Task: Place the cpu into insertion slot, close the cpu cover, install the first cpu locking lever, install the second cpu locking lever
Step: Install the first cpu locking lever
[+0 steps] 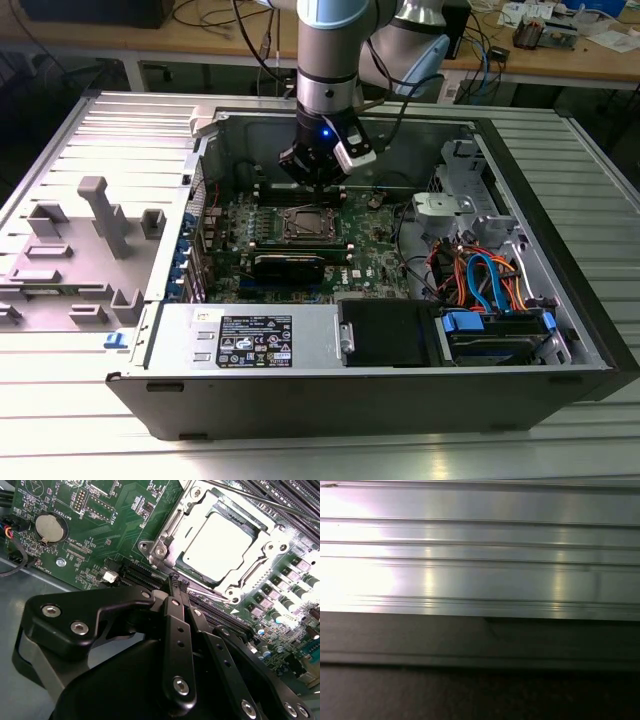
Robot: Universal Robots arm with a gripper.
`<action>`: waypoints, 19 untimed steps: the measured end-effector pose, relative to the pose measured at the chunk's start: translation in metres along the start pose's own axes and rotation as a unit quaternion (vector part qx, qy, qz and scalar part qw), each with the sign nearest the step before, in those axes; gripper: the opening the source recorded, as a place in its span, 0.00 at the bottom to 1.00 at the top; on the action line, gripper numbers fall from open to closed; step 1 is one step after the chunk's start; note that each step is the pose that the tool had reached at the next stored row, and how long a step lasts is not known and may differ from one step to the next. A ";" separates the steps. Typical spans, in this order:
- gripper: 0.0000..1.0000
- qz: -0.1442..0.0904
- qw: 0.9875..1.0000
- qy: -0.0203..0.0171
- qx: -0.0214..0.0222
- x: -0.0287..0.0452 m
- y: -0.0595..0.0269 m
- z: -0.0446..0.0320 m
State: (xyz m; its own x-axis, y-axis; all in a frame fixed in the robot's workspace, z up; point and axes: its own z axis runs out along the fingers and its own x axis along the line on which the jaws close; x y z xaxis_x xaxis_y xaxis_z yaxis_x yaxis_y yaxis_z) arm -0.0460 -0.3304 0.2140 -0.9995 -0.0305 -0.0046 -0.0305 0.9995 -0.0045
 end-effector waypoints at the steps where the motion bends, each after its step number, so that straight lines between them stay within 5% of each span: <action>1: 0.11 0.000 1.000 0.000 0.000 0.0000 0.0000 0.0000; 19: 0.11 0.000 1.000 0.000 0.000 -0.0041 -0.0001 0.0047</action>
State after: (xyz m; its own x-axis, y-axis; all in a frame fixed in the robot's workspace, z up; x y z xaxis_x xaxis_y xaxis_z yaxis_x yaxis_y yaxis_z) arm -0.0419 -0.3304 0.2093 -0.9995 -0.0304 -0.0046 -0.0304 0.9995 -0.0046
